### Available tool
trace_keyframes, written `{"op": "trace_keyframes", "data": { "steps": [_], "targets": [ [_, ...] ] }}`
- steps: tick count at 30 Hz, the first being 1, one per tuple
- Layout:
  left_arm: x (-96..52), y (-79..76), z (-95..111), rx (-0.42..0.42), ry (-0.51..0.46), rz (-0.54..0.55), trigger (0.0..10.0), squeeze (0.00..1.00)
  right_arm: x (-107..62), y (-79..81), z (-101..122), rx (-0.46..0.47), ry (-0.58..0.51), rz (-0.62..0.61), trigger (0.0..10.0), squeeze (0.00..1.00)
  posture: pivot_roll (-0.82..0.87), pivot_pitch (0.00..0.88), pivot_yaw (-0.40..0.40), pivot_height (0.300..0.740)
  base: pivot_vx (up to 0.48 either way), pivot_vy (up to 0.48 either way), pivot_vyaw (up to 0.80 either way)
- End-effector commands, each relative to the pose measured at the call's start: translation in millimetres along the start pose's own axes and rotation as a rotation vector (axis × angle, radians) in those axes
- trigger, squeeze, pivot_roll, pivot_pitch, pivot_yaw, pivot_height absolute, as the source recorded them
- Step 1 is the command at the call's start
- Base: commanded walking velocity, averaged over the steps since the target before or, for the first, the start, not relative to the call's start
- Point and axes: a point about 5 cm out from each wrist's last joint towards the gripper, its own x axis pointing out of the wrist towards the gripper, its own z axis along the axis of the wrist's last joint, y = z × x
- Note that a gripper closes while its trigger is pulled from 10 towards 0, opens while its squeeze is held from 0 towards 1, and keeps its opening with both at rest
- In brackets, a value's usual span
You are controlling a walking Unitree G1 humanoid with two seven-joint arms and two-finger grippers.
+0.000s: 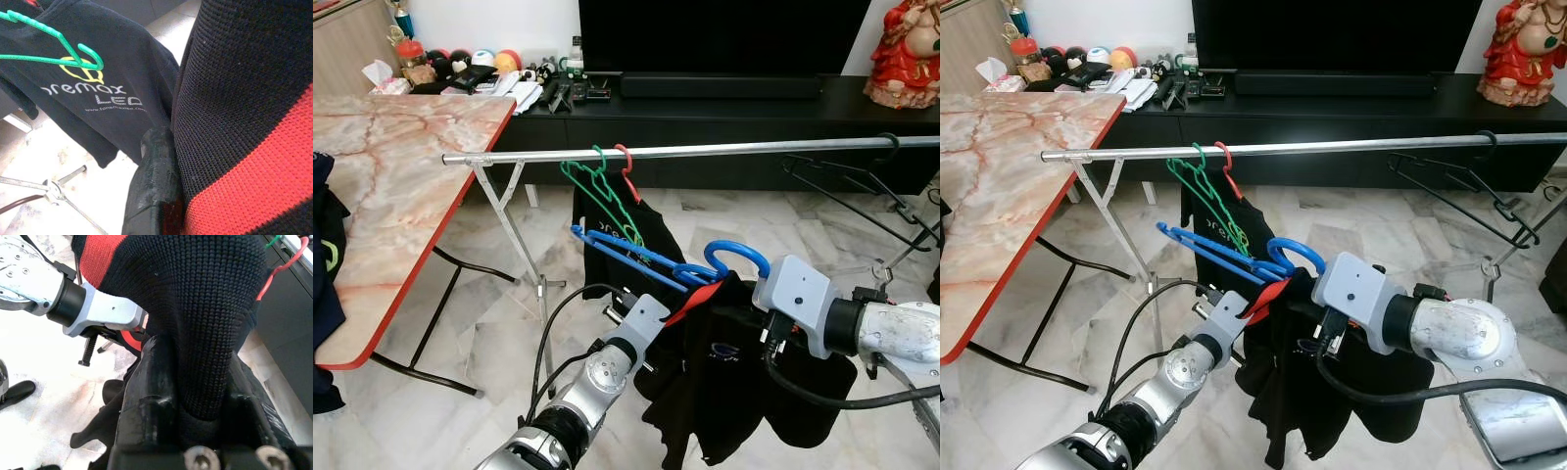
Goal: Hang hanger
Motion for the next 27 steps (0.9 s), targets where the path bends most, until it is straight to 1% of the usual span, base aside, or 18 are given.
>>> {"op": "trace_keyframes", "data": {
  "steps": [1, 3, 4, 5, 11, 14, 16, 17, 18, 19, 22, 24, 25, 27],
  "targets": [
    [-2.5, -0.4, -7, -0.005, 0.021, -0.009, 0.0, 0.00, -3.3, -7.6, 6, -0.028, -0.015, -0.041, 0.0, 0.00, -0.14, 0.128, 0.024, 0.740, 0.000, 0.000, 0.00],
    [-2.9, -0.6, -8, -0.013, 0.027, -0.009, 0.0, 0.00, -3.2, -8.4, 6, -0.025, -0.013, -0.047, 0.0, 0.00, -0.14, 0.128, 0.024, 0.740, 0.000, 0.000, 0.00],
    [-3.5, -1.4, -9, -0.040, 0.031, -0.012, 0.0, 0.00, -3.0, -8.6, 6, -0.024, -0.013, -0.049, 0.0, 0.00, -0.14, 0.130, 0.025, 0.740, 0.000, 0.000, 0.00],
    [-3.7, -1.7, -9, -0.048, 0.032, -0.013, 0.0, 0.00, -2.9, -8.7, 6, -0.023, -0.012, -0.049, 0.0, 0.00, -0.14, 0.130, 0.026, 0.740, 0.000, 0.000, 0.00],
    [-5.1, -7.2, -10, -0.055, 0.025, -0.040, 0.0, 0.00, -2.6, -9.6, 4, -0.011, -0.010, -0.063, 0.0, 0.00, -0.14, 0.131, 0.028, 0.740, 0.000, 0.000, 0.00],
    [-5.4, -7.4, -10, -0.089, 0.030, -0.039, 0.0, 0.00, -3.1, -11.6, 0, 0.005, 0.000, -0.085, 0.0, 0.00, -0.14, 0.132, 0.030, 0.740, 0.000, 0.000, 0.00],
    [-5.6, -6.9, -11, -0.096, 0.029, -0.040, 0.0, 0.00, -3.4, -13.2, -2, 0.017, 0.005, -0.101, 0.0, 0.00, -0.14, 0.132, 0.031, 0.740, 0.000, 0.000, 0.00],
    [-6.1, -5.9, -12, -0.106, 0.032, -0.039, 0.0, 0.00, -4.5, -17.1, -11, 0.061, 0.019, -0.133, 0.0, 0.00, -0.14, 0.133, 0.028, 0.740, 0.000, 0.000, 0.00],
    [-6.4, -5.3, -12, -0.110, 0.034, -0.039, 0.0, 0.00, -5.7, -17.8, -18, 0.074, 0.038, -0.139, 0.0, 0.00, -0.13, 0.133, 0.028, 0.740, 0.000, 0.000, 0.00],
    [-6.9, -4.6, -13, -0.114, 0.035, -0.038, 0.0, 0.00, -8.3, -17.0, -29, 0.114, 0.053, -0.132, 0.0, 0.00, -0.14, 0.134, 0.028, 0.740, 0.000, 0.000, 0.00],
    [-8.5, -3.4, -15, -0.117, 0.037, -0.040, 0.0, 0.00, -15.2, -13.5, -49, 0.188, 0.078, -0.101, 0.0, 0.00, -0.13, 0.133, 0.027, 0.740, 0.000, 0.000, 0.00],
    [-9.3, -3.0, -16, -0.117, 0.037, -0.042, 0.0, 0.00, -18.5, -10.0, -58, 0.222, 0.077, -0.068, 0.0, 0.00, -0.14, 0.131, 0.029, 0.740, 0.000, 0.000, 0.00],
    [-10.7, -2.2, -19, -0.121, 0.041, -0.045, 0.0, 0.00, -24.6, -12.3, -77, 0.273, 0.117, -0.099, 0.0, 0.00, -0.13, 0.132, 0.027, 0.740, 0.000, 0.000, 0.00],
    [-11.9, -1.4, -21, -0.125, 0.046, -0.046, 0.0, 0.00, -30.7, -9.3, -90, 0.318, 0.123, -0.077, 0.0, 0.00, -0.14, 0.132, 0.029, 0.740, 0.000, 0.000, 0.00]
  ]
}}
